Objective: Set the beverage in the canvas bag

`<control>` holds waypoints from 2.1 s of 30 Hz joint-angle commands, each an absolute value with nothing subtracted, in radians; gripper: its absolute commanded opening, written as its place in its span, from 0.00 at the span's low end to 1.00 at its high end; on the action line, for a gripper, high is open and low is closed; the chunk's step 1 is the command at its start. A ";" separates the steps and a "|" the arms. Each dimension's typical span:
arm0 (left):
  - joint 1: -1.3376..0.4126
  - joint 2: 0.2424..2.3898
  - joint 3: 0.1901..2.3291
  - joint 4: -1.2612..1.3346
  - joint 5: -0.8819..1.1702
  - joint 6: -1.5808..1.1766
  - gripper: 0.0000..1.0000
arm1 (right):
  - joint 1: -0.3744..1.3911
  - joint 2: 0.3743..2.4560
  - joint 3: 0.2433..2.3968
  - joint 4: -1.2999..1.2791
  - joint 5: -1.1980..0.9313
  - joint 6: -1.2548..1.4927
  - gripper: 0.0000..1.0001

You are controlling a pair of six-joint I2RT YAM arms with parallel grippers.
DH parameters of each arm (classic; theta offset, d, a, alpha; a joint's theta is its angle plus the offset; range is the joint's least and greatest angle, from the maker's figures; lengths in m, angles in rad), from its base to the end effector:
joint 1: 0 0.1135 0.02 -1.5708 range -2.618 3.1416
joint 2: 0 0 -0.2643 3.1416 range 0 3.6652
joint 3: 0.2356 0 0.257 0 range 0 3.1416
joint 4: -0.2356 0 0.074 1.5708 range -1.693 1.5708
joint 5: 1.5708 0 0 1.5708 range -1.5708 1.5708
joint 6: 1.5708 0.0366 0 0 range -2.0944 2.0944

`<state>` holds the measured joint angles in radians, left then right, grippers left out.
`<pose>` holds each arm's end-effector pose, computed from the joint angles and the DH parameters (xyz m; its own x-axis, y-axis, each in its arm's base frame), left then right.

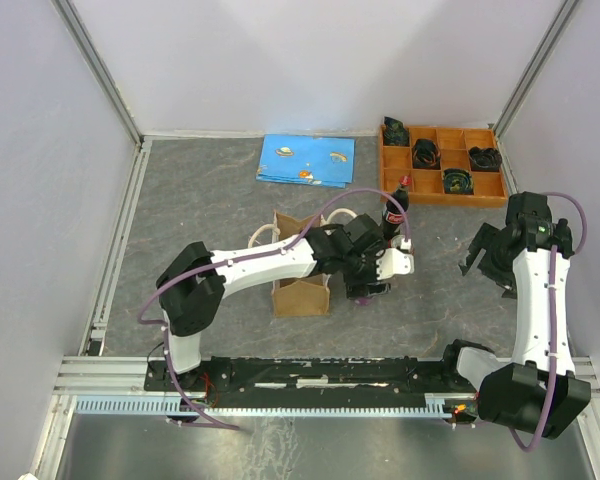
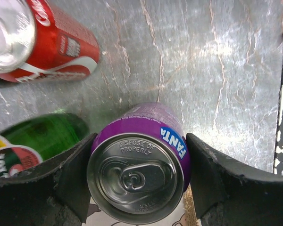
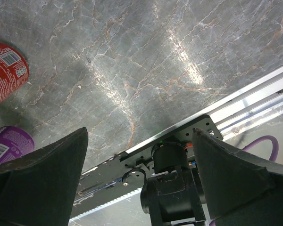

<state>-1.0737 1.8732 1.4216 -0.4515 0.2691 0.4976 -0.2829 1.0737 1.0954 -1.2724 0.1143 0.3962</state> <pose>0.1905 -0.3715 0.2249 0.1129 0.7569 -0.6437 0.9923 -0.0526 0.1121 0.1690 -0.0535 0.3065 -0.7205 0.6087 -0.3321 0.6394 0.7686 0.0216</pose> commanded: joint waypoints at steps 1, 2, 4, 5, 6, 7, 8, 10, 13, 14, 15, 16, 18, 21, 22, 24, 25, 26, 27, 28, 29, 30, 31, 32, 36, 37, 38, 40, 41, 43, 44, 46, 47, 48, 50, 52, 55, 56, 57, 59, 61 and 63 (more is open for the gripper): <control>-1.077 1.763 1.577 -0.418 0.308 0.442 0.03 | -0.286 1.065 1.108 -1.259 0.124 0.398 0.99; -1.077 1.750 1.613 -0.419 0.303 0.438 0.03 | -0.286 1.063 1.105 -1.259 0.124 0.400 0.99; -1.077 1.721 1.663 -0.407 0.290 0.429 0.03 | -0.286 1.061 1.100 -1.259 0.123 0.401 0.99; -1.077 1.705 1.680 -0.393 0.279 0.423 0.03 | -0.285 1.059 1.098 -1.258 0.121 0.401 0.99; -1.076 1.690 1.692 -0.372 0.261 0.417 0.03 | -0.285 1.059 1.094 -1.256 0.121 0.403 0.99; -1.076 1.669 1.702 -0.348 0.254 0.412 0.03 | -0.286 1.056 1.091 -1.255 0.120 0.403 0.99; -1.076 1.651 1.711 -0.323 0.240 0.408 0.03 | -0.286 1.056 1.088 -1.253 0.117 0.404 0.99; -1.071 1.605 1.716 -0.250 0.188 0.399 0.03 | -0.286 1.054 1.081 -1.250 0.114 0.405 0.99; -1.042 1.542 1.716 -0.190 0.121 0.388 0.03 | -0.286 1.053 1.073 -1.243 0.112 0.405 0.99; -1.024 1.521 1.718 -0.186 0.103 0.381 0.03 | -0.285 1.054 1.071 -1.243 0.112 0.406 0.99; -1.004 1.502 1.718 -0.190 0.089 0.374 0.03 | -0.285 1.054 1.071 -1.240 0.112 0.404 0.99; -0.978 1.483 1.718 -0.202 0.072 0.367 0.03 | -0.286 1.054 1.072 -1.239 0.112 0.403 0.99; -0.914 1.451 1.713 -0.249 0.053 0.347 0.03 | -0.285 1.054 1.072 -1.238 0.112 0.403 0.99; -0.777 1.418 1.693 -0.368 0.059 0.273 0.03 | -0.286 1.057 1.073 -1.230 0.108 0.404 0.99; -0.747 1.408 1.676 -0.408 0.066 0.260 0.03 | -0.285 1.059 1.073 -1.226 0.106 0.404 0.99; -0.715 1.381 1.609 -0.455 0.077 0.244 0.03 | -0.286 1.065 1.072 -1.219 0.103 0.405 0.99; -0.711 1.366 1.569 -0.458 0.080 0.244 0.03 | -0.285 1.067 1.070 -1.216 0.101 0.408 0.99; -0.709 1.357 1.537 -0.457 0.081 0.240 0.03 | -0.286 1.069 1.068 -1.210 0.097 0.409 0.99; -0.708 1.353 1.507 -0.460 0.083 0.233 0.03 | -0.286 1.072 1.067 -1.206 0.092 0.411 0.99; -0.708 1.352 1.482 -0.462 0.080 0.223 0.03 | -0.286 1.077 1.066 -1.205 0.087 0.412 0.99; -0.706 1.350 1.461 -0.464 0.078 0.213 0.03 | -0.286 1.079 1.068 -1.203 0.083 0.415 0.99; -0.704 1.348 1.439 -0.465 0.076 0.205 0.03 | -0.286 1.082 1.068 -1.203 0.080 0.415 0.99; -0.703 1.345 1.418 -0.464 0.077 0.199 0.03 | -0.285 1.081 1.068 -1.203 0.080 0.415 0.99; -0.701 1.342 1.402 -0.465 0.078 0.197 0.03 | -0.286 1.081 1.066 -1.203 0.081 0.413 0.99; -0.703 1.317 1.355 -0.479 0.093 0.187 0.03 | -0.286 1.073 1.051 -1.206 0.084 0.407 0.99; -0.703 1.310 1.342 -0.484 0.101 0.183 0.03 | -0.286 1.069 1.047 -1.205 0.086 0.405 0.99; -0.702 1.303 1.327 -0.490 0.112 0.180 0.03 | -0.286 1.068 1.044 -1.206 0.087 0.405 0.99; -0.703 1.293 1.286 -0.499 0.128 0.172 0.03 | -0.285 1.068 1.043 -1.206 0.087 0.402 0.99; -0.703 1.289 1.265 -0.499 0.129 0.172 0.03 | -0.286 1.070 1.044 -1.205 0.087 0.403 0.99; -0.702 1.278 1.228 -0.495 0.128 0.171 0.03 | -0.286 1.073 1.049 -1.206 0.087 0.403 0.99; -0.702 1.272 1.214 -0.492 0.128 0.172 0.03 | -0.286 1.075 1.052 -1.206 0.087 0.403 0.99; -0.702 1.262 1.189 -0.491 0.130 0.172 0.03 | -0.286 1.078 1.052 -1.206 0.089 0.403 0.99; -0.702 1.258 1.178 -0.491 0.131 0.171 0.03 | -0.286 1.078 1.053 -1.205 0.089 0.403 0.99; -0.703 1.254 1.167 -0.489 0.134 0.173 0.03 | -0.286 1.078 1.053 -1.206 0.089 0.402 0.99; -0.703 1.250 1.141 -0.483 0.139 0.174 0.03 | -0.286 1.079 1.052 -1.203 0.089 0.404 0.99; -0.703 1.252 1.108 -0.464 0.140 0.179 0.03 | -0.286 1.083 1.053 -1.201 0.089 0.406 0.99; -0.703 1.262 1.059 -0.420 0.127 0.193 0.03 | -0.287 1.091 1.060 -1.202 0.086 0.410 0.99; -0.703 1.266 1.050 -0.409 0.124 0.196 0.03 | -0.286 1.091 1.061 -1.203 0.087 0.410 0.99; -0.703 1.270 1.040 -0.396 0.122 0.198 0.03 | -0.285 1.090 1.060 -1.202 0.087 0.410 0.99; -0.703 1.284 1.022 -0.373 0.119 0.194 0.03 | -0.286 1.090 1.058 -1.204 0.089 0.410 0.99; -0.702 1.297 1.004 -0.346 0.111 0.189 0.03 | -0.286 1.089 1.060 -1.206 0.089 0.410 0.99; -0.702 1.314 0.990 -0.315 0.103 0.182 0.03 | -0.286 1.090 1.060 -1.206 0.089 0.411 0.99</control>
